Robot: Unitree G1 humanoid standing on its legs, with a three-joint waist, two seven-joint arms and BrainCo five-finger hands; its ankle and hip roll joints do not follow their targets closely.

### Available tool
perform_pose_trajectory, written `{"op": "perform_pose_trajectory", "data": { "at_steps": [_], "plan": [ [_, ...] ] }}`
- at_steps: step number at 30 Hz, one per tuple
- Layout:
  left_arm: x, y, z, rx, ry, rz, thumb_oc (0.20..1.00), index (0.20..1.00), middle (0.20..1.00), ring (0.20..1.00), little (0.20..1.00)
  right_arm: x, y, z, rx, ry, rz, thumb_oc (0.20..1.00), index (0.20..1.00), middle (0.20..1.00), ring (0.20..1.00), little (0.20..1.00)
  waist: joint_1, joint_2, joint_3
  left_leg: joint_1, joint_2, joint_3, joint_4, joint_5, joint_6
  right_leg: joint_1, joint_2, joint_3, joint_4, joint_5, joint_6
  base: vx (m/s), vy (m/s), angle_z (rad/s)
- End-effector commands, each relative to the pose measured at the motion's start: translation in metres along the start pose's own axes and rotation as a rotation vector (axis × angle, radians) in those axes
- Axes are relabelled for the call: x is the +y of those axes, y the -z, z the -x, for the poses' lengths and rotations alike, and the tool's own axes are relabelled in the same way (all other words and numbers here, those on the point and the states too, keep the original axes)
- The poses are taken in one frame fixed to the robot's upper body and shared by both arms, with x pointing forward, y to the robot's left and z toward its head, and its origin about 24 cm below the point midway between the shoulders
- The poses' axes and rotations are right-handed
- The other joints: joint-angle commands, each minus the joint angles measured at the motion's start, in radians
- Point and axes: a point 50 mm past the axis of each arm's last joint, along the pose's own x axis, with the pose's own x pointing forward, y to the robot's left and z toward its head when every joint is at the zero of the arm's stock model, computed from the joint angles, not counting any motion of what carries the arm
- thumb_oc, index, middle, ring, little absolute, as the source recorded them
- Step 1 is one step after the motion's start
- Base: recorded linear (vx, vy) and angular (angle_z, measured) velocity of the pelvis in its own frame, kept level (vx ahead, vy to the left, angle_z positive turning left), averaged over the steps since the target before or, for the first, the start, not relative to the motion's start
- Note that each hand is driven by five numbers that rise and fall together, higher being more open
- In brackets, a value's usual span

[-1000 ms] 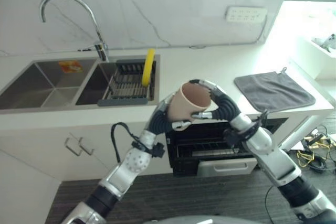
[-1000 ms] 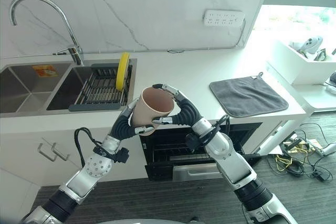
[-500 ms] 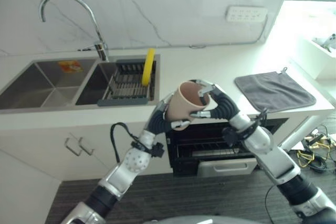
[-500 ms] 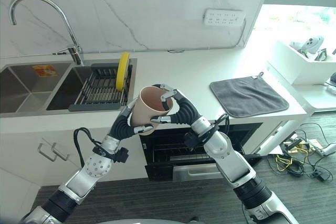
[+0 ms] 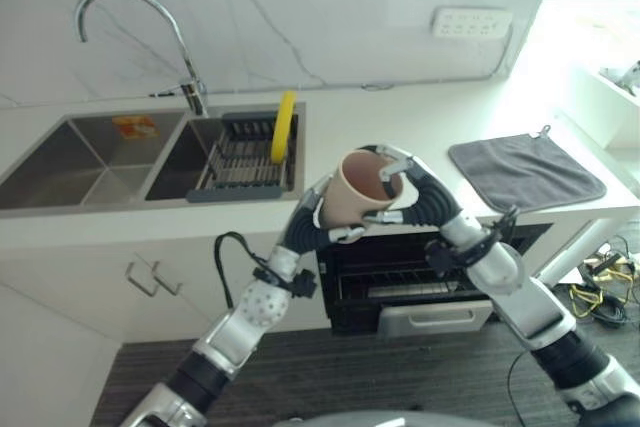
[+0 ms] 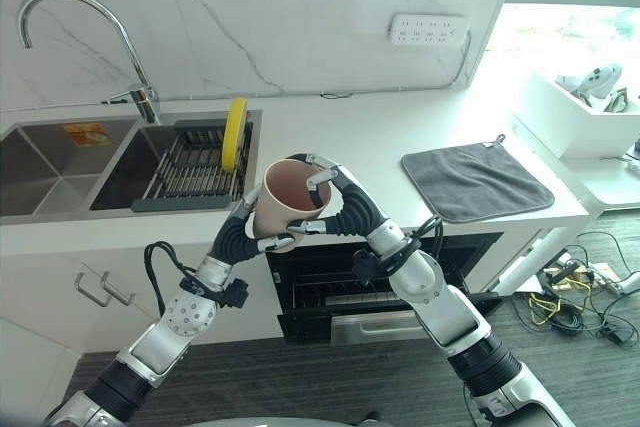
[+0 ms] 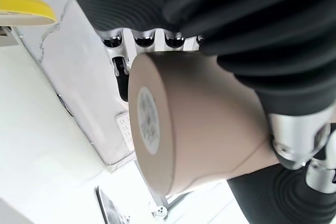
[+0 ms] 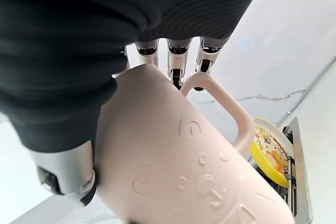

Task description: Place the dishes in the dishwasher.

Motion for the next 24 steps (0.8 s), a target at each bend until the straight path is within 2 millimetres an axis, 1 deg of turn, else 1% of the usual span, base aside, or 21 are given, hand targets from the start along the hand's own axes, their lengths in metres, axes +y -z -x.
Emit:
{"op": "perform_pose_trajectory", "data": {
  "at_steps": [1,4,7,11,12,16,18,20,22,24],
  "plan": [
    [-0.008,-0.012,-0.020,-0.074,0.063,0.032,1.000,1.000,1.000,1.000,1.000,-0.019,-0.054,-0.029,-0.315,0.098,0.012,0.200,0.200,0.200,0.200,0.200,0.018,-0.022,0.014,0.026,0.004,-0.082,0.034,-0.089,-0.002,0.037,-0.060,0.030,0.094,-0.095,0.051,0.00,0.000,0.00],
    [-0.010,-0.009,-0.019,-0.052,0.072,0.035,1.000,1.000,1.000,1.000,1.000,-0.022,-0.051,-0.028,-0.304,0.131,0.012,0.200,0.200,0.200,0.200,0.200,0.017,-0.022,0.014,0.025,0.004,-0.082,0.036,-0.089,-0.003,0.037,-0.060,0.030,0.094,-0.096,0.051,0.00,0.000,0.00],
    [-0.011,-0.002,-0.016,-0.017,0.062,0.035,1.000,1.000,1.000,1.000,1.000,-0.033,-0.046,-0.025,-0.283,0.227,0.020,0.200,0.200,0.200,0.200,0.200,0.012,-0.020,0.014,0.027,0.004,-0.080,0.035,-0.089,-0.002,0.039,-0.057,0.033,0.096,-0.098,0.049,0.00,0.000,0.00],
    [-0.009,0.001,-0.014,0.001,0.048,0.038,1.000,1.000,1.000,1.000,1.000,-0.045,-0.044,-0.020,-0.266,0.303,0.028,0.200,0.200,0.200,0.200,0.200,0.007,-0.020,0.015,0.027,0.006,-0.076,0.035,-0.087,-0.003,0.039,-0.056,0.034,0.096,-0.099,0.048,0.00,0.000,0.02],
    [-0.008,0.002,-0.013,0.007,0.037,0.043,1.000,1.000,1.000,1.000,1.000,-0.051,-0.042,-0.018,-0.257,0.345,0.032,0.200,0.200,0.200,0.200,0.200,0.003,-0.019,0.016,0.028,0.007,-0.072,0.035,-0.086,-0.003,0.039,-0.056,0.034,0.096,-0.098,0.049,0.00,0.000,0.00],
    [-0.006,0.003,-0.013,0.008,0.026,0.036,1.000,1.000,1.000,1.000,1.000,-0.061,-0.039,-0.012,-0.248,0.432,0.044,0.200,0.200,0.200,0.200,0.200,-0.003,-0.018,0.015,0.030,0.007,-0.067,0.032,-0.084,-0.003,0.040,-0.055,0.036,0.092,-0.096,0.049,0.00,0.000,0.00],
    [-0.004,0.004,-0.012,0.013,0.019,0.031,1.000,1.000,1.000,1.000,1.000,-0.072,-0.039,-0.003,-0.247,0.505,0.059,0.200,0.200,0.200,0.200,0.200,-0.010,-0.017,0.015,0.032,0.008,-0.062,0.029,-0.084,-0.003,0.038,-0.055,0.037,0.091,-0.094,0.050,0.00,0.000,0.00],
    [-0.003,0.005,-0.011,0.019,0.022,0.035,1.000,1.000,1.000,1.000,1.000,-0.077,-0.039,0.001,-0.246,0.535,0.061,0.200,0.200,0.200,0.200,0.200,-0.013,-0.017,0.015,0.033,0.008,-0.060,0.028,-0.084,-0.002,0.038,-0.055,0.039,0.091,-0.093,0.051,0.00,0.000,0.00],
    [-0.003,0.006,-0.009,0.042,0.055,0.156,1.000,1.000,1.000,1.000,1.000,-0.089,-0.041,0.013,-0.255,0.626,0.062,0.200,0.200,0.200,0.200,0.200,-0.025,-0.017,0.017,0.035,0.010,-0.049,0.025,-0.083,-0.002,0.034,-0.054,0.045,0.090,-0.091,0.052,0.00,0.000,0.00],
    [-0.010,0.005,-0.006,0.068,0.200,0.275,1.000,1.000,1.000,1.000,1.000,-0.096,-0.041,0.022,-0.256,0.684,0.059,0.200,0.200,0.200,0.200,0.200,-0.035,-0.013,0.018,0.036,0.012,-0.041,0.024,-0.081,-0.001,0.031,-0.052,0.048,0.087,-0.089,0.054,0.00,0.000,0.00]
  ]
}}
